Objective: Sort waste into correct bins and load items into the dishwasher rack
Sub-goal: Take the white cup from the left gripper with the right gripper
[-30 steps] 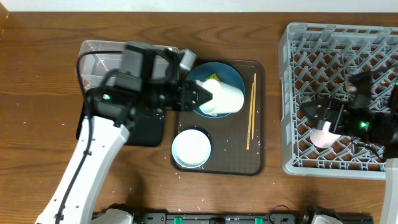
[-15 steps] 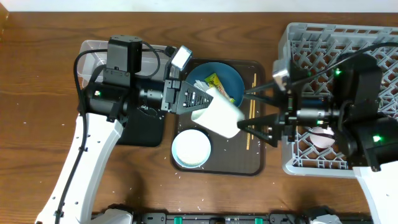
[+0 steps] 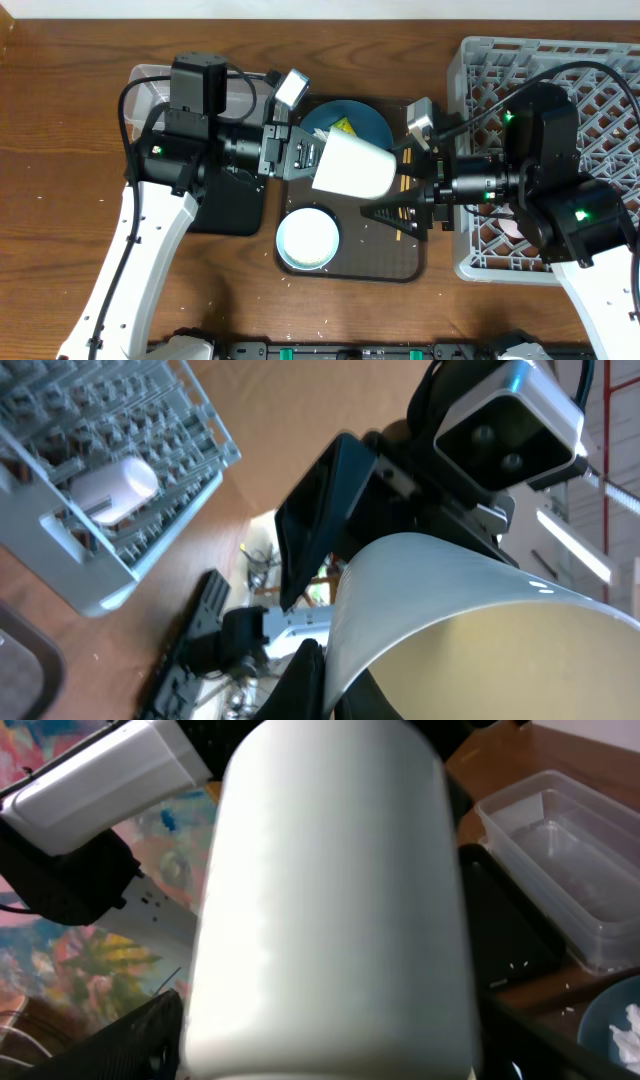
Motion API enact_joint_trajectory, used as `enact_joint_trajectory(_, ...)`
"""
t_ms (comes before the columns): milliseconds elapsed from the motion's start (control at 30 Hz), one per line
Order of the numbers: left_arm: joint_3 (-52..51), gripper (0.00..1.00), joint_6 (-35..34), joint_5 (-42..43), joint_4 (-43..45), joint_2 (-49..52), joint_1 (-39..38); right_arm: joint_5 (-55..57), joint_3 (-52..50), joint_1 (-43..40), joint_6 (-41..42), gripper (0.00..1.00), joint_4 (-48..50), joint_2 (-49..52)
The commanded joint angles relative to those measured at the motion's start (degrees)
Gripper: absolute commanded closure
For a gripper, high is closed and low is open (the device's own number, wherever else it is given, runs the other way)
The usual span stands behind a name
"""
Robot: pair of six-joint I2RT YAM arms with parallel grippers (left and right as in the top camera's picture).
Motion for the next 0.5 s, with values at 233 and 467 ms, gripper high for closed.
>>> enact_joint_trajectory(233,0.22,0.94,-5.73,0.83,4.15,-0.22,0.22,-0.48,0.87,0.57,3.89,0.14,7.74,-1.20)
enact_joint_trajectory(467,0.22,0.94,-5.70,0.79,4.17,-0.22,0.22,-2.16,0.87,0.59,5.73,0.41,9.86,-1.18)
